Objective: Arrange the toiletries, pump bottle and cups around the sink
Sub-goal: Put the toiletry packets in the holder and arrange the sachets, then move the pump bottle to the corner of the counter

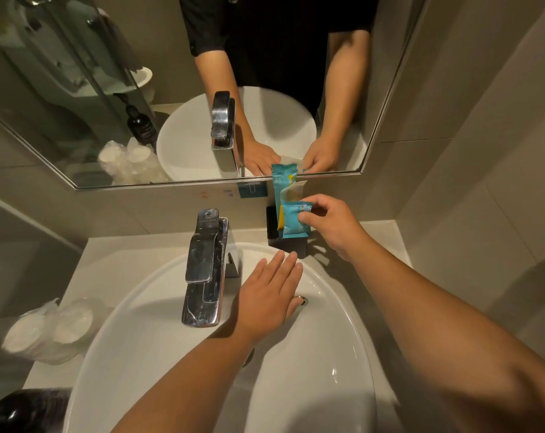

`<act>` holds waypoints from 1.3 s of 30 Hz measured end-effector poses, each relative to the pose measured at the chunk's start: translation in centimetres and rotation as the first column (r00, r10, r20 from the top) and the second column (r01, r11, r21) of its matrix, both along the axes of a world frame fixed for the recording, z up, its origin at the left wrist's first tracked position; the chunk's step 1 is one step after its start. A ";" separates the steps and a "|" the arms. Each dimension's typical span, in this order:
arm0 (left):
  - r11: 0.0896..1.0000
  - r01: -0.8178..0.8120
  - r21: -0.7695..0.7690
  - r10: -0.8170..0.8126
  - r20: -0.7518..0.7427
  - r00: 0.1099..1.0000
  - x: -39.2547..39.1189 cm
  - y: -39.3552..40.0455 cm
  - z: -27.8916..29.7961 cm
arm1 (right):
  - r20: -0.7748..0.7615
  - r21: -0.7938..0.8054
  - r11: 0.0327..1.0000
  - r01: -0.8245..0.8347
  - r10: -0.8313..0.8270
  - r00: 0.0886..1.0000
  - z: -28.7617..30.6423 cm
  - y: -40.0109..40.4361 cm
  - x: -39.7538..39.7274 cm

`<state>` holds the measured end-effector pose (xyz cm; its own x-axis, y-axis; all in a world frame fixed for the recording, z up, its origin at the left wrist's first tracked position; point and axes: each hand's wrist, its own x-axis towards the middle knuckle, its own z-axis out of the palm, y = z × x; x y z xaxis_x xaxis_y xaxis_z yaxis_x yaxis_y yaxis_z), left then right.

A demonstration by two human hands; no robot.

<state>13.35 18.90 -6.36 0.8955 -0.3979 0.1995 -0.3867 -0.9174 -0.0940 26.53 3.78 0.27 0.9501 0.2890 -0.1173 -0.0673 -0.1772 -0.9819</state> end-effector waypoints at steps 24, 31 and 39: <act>0.999 -0.030 0.019 0.032 -0.107 0.994 0.0 -0.1 0.3 | 0.055 -0.246 0.969 0.022 -0.009 0.998 -2.7 -0.5 -0.9; 0.999 -0.031 0.017 0.033 -0.141 0.990 0.0 -0.1 0.5 | 0.048 -0.243 0.969 0.042 -0.031 0.998 -2.6 -1.2 -1.0; 0.999 -0.038 0.019 0.042 -0.241 0.970 -0.2 -0.1 1.2 | 0.119 -0.308 0.940 0.145 -0.113 0.986 -2.2 -3.6 -2.6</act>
